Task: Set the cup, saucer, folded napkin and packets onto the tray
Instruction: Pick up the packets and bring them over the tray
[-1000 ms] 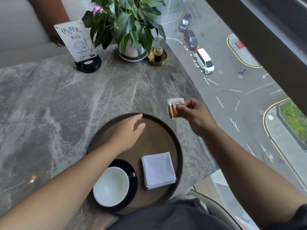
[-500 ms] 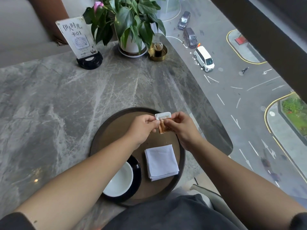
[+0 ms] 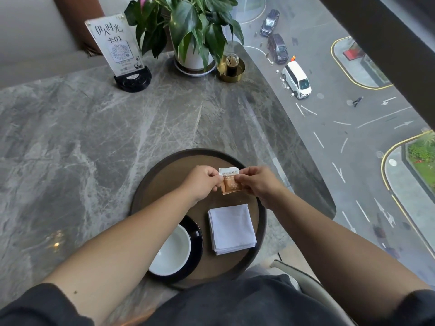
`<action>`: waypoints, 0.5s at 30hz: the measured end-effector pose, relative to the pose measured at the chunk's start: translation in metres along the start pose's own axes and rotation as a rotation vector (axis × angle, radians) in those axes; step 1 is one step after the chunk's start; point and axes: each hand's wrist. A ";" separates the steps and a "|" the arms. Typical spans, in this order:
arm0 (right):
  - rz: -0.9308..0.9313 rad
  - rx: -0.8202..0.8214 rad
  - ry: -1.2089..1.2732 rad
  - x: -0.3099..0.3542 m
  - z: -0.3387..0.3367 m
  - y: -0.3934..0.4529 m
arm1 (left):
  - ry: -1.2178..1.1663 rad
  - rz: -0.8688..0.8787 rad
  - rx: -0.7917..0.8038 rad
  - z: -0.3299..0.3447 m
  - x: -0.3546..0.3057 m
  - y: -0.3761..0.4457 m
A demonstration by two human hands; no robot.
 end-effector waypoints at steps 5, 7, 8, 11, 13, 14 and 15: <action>0.066 -0.082 -0.266 -0.008 0.011 0.019 | 0.084 -0.081 0.002 -0.004 0.011 0.010; 0.046 -0.116 -0.433 -0.010 0.014 0.024 | 0.104 -0.124 0.010 -0.005 0.013 0.014; 0.025 -0.137 -0.524 -0.010 0.016 0.026 | 0.102 -0.141 0.019 -0.006 0.013 0.016; -0.033 -0.195 -0.729 -0.012 0.019 0.028 | 0.111 -0.173 0.032 -0.005 0.014 0.020; -0.034 -0.217 -0.771 -0.013 0.021 0.029 | 0.141 -0.189 0.030 -0.005 0.014 0.022; -0.025 -0.221 -0.781 -0.013 0.021 0.029 | 0.161 -0.198 0.028 -0.005 0.014 0.022; -0.020 -0.223 -0.790 -0.014 0.021 0.029 | 0.181 -0.202 0.026 -0.004 0.014 0.023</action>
Point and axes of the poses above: each hand's wrist, its own y-axis towards the middle knuckle, its own z-axis out of the palm, x = y × z, and after that the axes turned 11 degrees about x, right-handed
